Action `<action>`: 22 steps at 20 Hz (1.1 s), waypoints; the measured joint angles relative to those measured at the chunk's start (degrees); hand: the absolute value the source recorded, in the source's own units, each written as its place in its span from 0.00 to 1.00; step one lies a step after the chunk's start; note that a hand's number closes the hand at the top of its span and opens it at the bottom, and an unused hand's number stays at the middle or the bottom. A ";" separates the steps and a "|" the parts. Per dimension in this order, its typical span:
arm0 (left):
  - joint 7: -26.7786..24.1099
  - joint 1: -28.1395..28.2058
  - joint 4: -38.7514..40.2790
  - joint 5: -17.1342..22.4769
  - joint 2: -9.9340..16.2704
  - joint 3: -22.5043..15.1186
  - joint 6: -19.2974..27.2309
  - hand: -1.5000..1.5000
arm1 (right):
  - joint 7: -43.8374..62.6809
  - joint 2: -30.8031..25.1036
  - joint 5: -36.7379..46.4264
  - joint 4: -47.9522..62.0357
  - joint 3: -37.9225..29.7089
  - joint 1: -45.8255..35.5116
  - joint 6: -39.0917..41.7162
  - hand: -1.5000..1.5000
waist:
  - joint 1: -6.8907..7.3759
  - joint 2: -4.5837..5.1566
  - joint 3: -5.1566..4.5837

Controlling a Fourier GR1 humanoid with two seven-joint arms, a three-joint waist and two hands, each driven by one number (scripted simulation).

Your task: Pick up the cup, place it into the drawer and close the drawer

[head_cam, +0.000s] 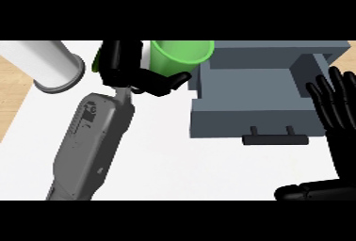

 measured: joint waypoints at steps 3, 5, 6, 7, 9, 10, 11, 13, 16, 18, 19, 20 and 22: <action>0.94 -4.52 3.63 0.09 -0.09 -0.82 1.83 1.00 | -0.20 -0.01 0.74 1.35 -0.02 -1.10 -0.30 0.00 | -0.03 0.03 0.00; 1.87 -7.63 6.36 -0.03 -0.13 -0.84 2.78 1.00 | -0.95 0.14 0.79 1.18 0.11 0.07 0.13 0.00 | -0.13 0.04 0.01; 1.89 -8.34 7.55 -0.15 -0.14 -1.31 3.20 1.00 | -0.66 -0.32 0.31 2.04 -0.72 -1.26 0.06 0.00 | -0.10 0.06 0.01; 1.34 -9.25 9.39 0.02 -0.15 -2.16 4.12 1.00 | 0.05 -0.57 -0.04 1.85 -0.96 -1.67 0.02 0.00 | -0.21 0.08 0.01; 1.58 -11.92 12.26 0.79 -0.16 -4.07 6.51 1.00 | -0.42 0.18 1.10 2.27 0.11 -1.82 -0.46 0.00 | -0.38 0.11 0.01; 0.73 -13.01 14.42 1.31 -0.17 -4.24 6.63 1.00 | -0.48 0.39 1.49 2.73 0.51 -2.32 -0.64 0.00 | -0.43 0.14 0.01; 0.36 -13.86 15.88 1.66 -0.17 -4.29 7.00 1.00 | -1.38 0.24 1.18 3.38 0.08 -1.91 -0.13 0.00 | -0.43 0.14 0.00; -0.94 -16.05 19.59 3.16 -0.18 -5.08 8.05 1.00 | -1.97 0.20 0.87 2.95 -0.01 -0.84 0.40 0.00 | -0.69 0.18 0.01; -2.97 -18.33 24.50 5.69 -0.19 -7.09 10.27 1.00 | -1.49 -0.22 0.16 2.59 -0.62 -1.10 0.60 0.00 | -0.98 0.23 0.01; -3.92 -20.11 27.15 7.77 -0.19 -8.62 11.51 1.00 | -1.47 -0.71 -0.14 3.17 -1.27 -1.74 0.79 0.00 | -1.11 0.25 0.01; -4.37 -21.07 28.54 8.77 -0.18 -9.33 12.14 1.00 | -1.56 -0.57 -0.02 2.60 -1.06 -1.17 0.83 0.00 | -1.24 0.27 0.02; -5.24 -21.30 29.73 10.08 -0.19 -10.53 12.73 1.00 | -1.94 -0.78 -0.33 2.83 -1.36 -0.98 1.23 0.00 | -1.38 0.29 0.02; -6.14 -23.58 33.84 11.64 -0.18 -10.96 12.49 1.00 | -2.00 -0.94 -0.48 3.67 -1.41 -1.82 1.43 0.00 | -1.70 0.45 0.02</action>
